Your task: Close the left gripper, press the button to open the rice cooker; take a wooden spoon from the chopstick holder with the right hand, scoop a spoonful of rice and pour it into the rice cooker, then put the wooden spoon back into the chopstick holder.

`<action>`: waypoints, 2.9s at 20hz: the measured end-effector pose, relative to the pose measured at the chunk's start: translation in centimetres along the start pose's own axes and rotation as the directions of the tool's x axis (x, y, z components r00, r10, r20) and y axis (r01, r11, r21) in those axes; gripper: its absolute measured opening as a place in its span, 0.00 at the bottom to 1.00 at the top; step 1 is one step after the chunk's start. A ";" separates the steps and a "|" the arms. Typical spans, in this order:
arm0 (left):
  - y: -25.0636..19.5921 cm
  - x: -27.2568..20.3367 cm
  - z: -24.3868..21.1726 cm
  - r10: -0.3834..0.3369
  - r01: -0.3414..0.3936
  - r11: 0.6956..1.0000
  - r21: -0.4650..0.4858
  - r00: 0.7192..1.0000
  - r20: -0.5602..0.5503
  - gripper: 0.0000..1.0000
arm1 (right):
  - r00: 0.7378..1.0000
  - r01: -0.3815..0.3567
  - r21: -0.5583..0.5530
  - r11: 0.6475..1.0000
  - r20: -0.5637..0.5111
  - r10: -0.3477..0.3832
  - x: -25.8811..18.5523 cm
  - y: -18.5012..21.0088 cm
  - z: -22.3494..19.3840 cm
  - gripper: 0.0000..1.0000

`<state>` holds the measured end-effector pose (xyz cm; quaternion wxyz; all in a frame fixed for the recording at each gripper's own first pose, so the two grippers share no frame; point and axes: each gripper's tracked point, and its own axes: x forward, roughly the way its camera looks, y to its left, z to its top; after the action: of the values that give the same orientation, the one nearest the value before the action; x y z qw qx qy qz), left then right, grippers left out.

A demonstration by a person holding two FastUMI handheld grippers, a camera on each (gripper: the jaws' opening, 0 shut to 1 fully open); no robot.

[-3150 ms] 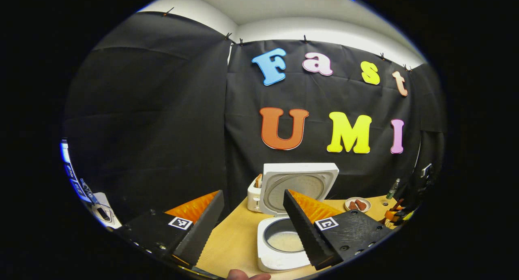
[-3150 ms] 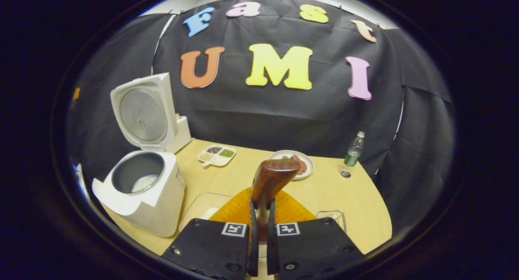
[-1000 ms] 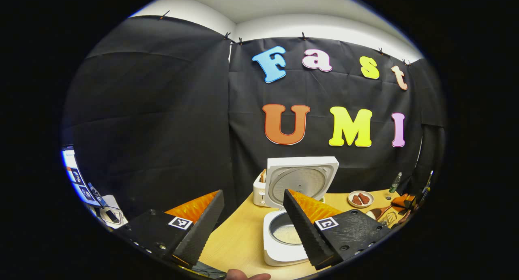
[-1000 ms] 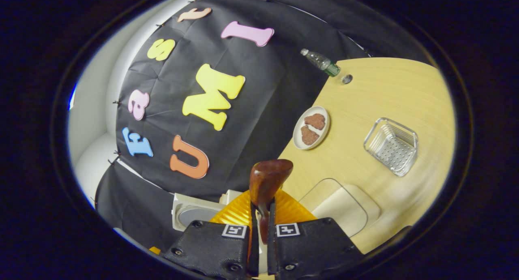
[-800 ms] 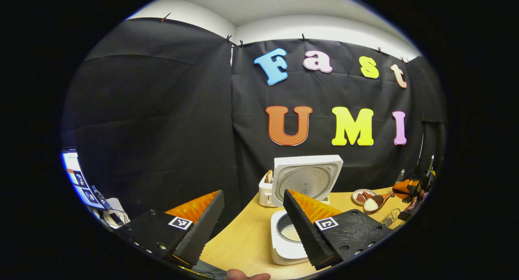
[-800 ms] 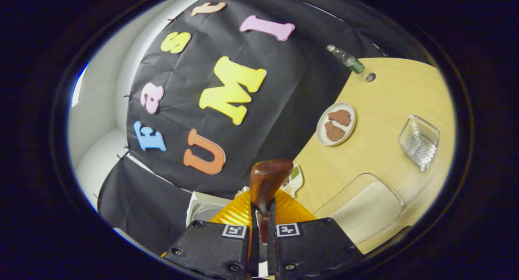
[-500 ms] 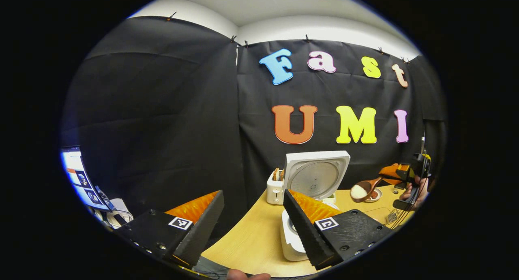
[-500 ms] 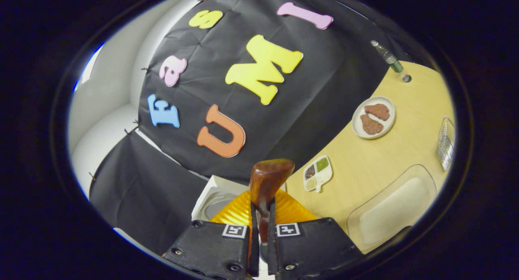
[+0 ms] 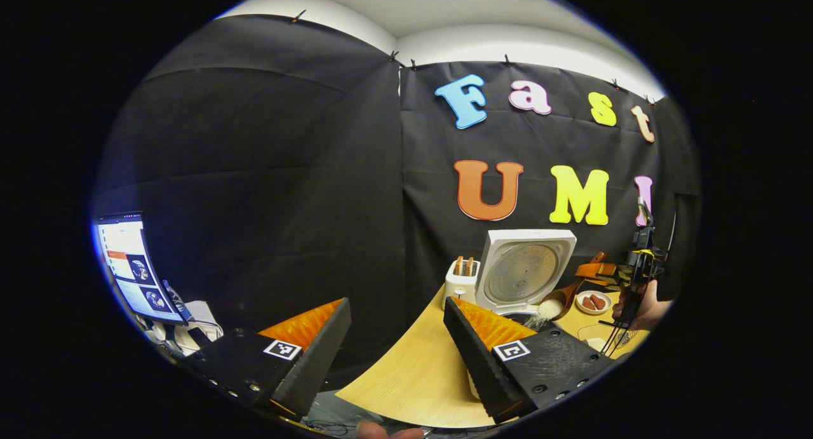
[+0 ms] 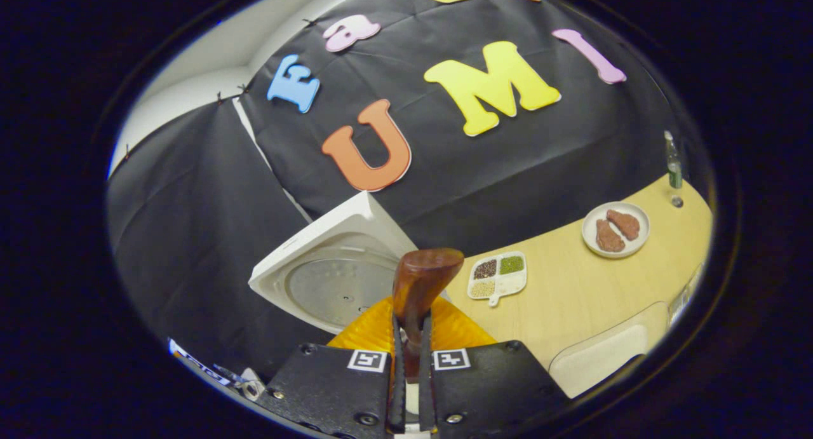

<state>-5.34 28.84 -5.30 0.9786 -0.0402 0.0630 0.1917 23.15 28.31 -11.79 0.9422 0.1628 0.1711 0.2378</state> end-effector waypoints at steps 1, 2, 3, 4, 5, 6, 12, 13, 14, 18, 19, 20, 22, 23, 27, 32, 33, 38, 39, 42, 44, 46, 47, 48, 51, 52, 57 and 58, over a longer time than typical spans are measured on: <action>0.3 -0.2 -0.2 0.004 -0.004 1.000 -0.001 1.000 0.000 0.94 | 1.000 0.004 -0.035 0.999 -0.001 -0.004 0.2 0.4 0.0 0.13; 0.5 -0.3 -0.2 0.007 -0.007 1.000 0.000 1.000 0.001 0.94 | 1.000 0.010 -0.081 0.997 -0.001 -0.010 0.2 0.8 0.1 0.13; 0.7 -0.5 -0.3 0.009 -0.009 1.000 0.000 1.000 0.003 0.94 | 1.000 0.017 -0.133 0.991 0.003 -0.017 0.0 1.3 0.2 0.13; 0.8 -0.6 -0.4 0.010 -0.010 1.000 0.001 1.000 0.005 0.94 | 1.000 0.023 -0.184 0.983 0.010 -0.022 -0.1 1.6 0.4 0.13; 0.8 -0.7 -0.5 0.011 -0.011 1.000 -0.001 1.000 0.005 0.94 | 0.999 0.031 -0.251 0.967 0.018 -0.027 -0.3 2.0 0.5 0.13; 0.5 -0.8 -0.6 0.008 -0.008 1.000 -0.007 1.000 0.002 0.94 | 0.999 0.033 -0.322 0.946 0.028 -0.025 -0.5 2.7 0.7 0.13; -0.5 -0.7 -1.0 -0.011 0.011 1.000 0.000 1.000 0.000 0.94 | 0.999 0.006 -0.558 0.830 0.048 0.025 -0.7 6.1 0.2 0.13; -0.4 -0.7 -0.9 -0.011 0.011 1.000 0.002 1.000 0.002 0.94 | 0.998 0.005 -0.585 0.811 0.050 0.030 -0.9 6.7 0.2 0.13; -0.4 -0.7 -0.9 -0.011 0.011 1.000 -0.001 1.000 0.003 0.94 | 0.998 0.001 -0.612 0.791 0.051 0.038 -1.1 7.1 0.2 0.13; -1.0 -0.4 -1.2 -0.020 0.020 1.000 -0.021 1.000 -0.002 0.94 | 0.997 -0.019 -0.676 0.737 0.047 0.069 -1.5 8.4 -0.1 0.13; -1.1 -0.4 -1.2 -0.021 0.021 1.000 -0.023 1.000 -0.003 0.94 | 0.996 -0.024 -0.675 0.737 0.045 0.073 -1.6 8.6 -0.1 0.13; -1.2 -0.3 -1.2 -0.023 0.023 0.999 -0.024 1.000 -0.001 0.94 | 0.996 -0.025 -0.671 0.741 0.046 0.075 -1.8 8.5 -0.1 0.13; -1.2 -0.4 -1.1 -0.024 0.024 0.999 -0.023 1.000 0.004 0.94 | 0.997 -0.032 -0.647 0.762 0.037 0.073 -1.9 8.3 -0.1 0.13; -1.2 -0.4 -1.2 -0.023 0.023 0.999 -0.023 1.000 0.003 0.94 | 0.997 -0.036 -0.629 0.777 0.033 0.074 -2.0 8.3 -0.2 0.13; -2.0 -0.3 -1.3 -0.031 0.031 0.999 -0.026 1.000 0.000 0.94 | 0.997 -0.039 -0.523 0.851 0.031 0.065 -2.8 7.3 0.5 0.13; -5.3 0.2 -1.7 -0.092 0.091 0.996 -0.009 0.996 0.000 0.94 | 0.998 -0.029 -0.317 0.948 0.038 0.044 -5.5 5.0 2.0 0.13; -6.2 0.2 -1.5 -0.107 0.107 0.994 -0.013 0.994 0.003 0.94 | 0.998 -0.024 -0.285 0.958 0.044 0.038 -6.3 4.1 2.7 0.13; -11.5 0.1 -1.1 -0.180 0.180 0.984 0.000 0.984 0.014 0.94 | 0.994 0.014 -0.121 0.993 0.110 -0.001 -11.7 -1.8 7.1 0.13; -12.5 -0.2 -1.0 -0.191 0.191 0.982 0.002 0.982 0.013 0.94 | 0.992 0.026 -0.081 0.996 0.125 -0.015 -12.8 -3.4 8.0 0.13; -15.0 -0.6 -0.9 -0.214 0.214 0.977 0.008 0.977 0.010 0.94 | 0.984 0.060 0.037 0.998 0.164 -0.066 -16.5 -7.5 10.5 0.13; -16.9 -0.8 -1.2 -0.235 0.235 0.972 0.010 0.972 -0.002 0.94 | 0.977 0.087 0.091 0.992 0.185 -0.103 -18.5 -10.7 11.8 0.13; -18.6 -1.1 -0.9 -0.253 0.253 0.967 0.011 0.967 -0.007 0.94 | 0.968 0.127 0.121 0.985 0.204 -0.149 -20.6 -14.0 12.6 0.13; -19.4 -1.2 -0.8 -0.260 0.260 0.965 0.013 0.966 -0.007 0.94 | 0.962 0.148 0.130 0.980 0.212 -0.173 -21.5 -15.6 12.9 0.13; -20.2 -1.1 -0.6 -0.266 0.266 0.964 0.015 0.964 -0.006 0.94 | 0.956 0.168 0.139 0.976 0.218 -0.196 -22.5 -17.1 13.0 0.13; -22.4 -1.1 -0.2 -0.283 0.283 0.959 0.015 0.959 -0.006 0.94 | 0.940 0.226 0.166 0.960 0.220 -0.259 -24.8 -21.6 13.1 0.13; -23.1 -1.2 -0.1 -0.286 0.286 0.958 0.013 0.958 -0.009 0.94 | 0.935 0.244 0.172 0.954 0.219 -0.279 -25.4 -23.0 13.0 0.13; -25.4 -0.6 1.1 -0.287 0.287 0.958 0.029 0.958 -0.013 0.94 | 0.916 0.327 0.190 0.926 0.177 -0.360 -26.5 -30.0 11.3 0.13; -25.9 -0.6 1.3 -0.283 0.283 0.959 0.030 0.959 -0.013 0.94 | 0.913 0.341 0.188 0.921 0.165 -0.372 -26.4 -31.2 10.7 0.13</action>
<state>4.09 4.88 -2.50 0.9962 -0.0342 0.0638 0.0487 17.79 -13.44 -7.94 0.9664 0.2243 0.1219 0.0301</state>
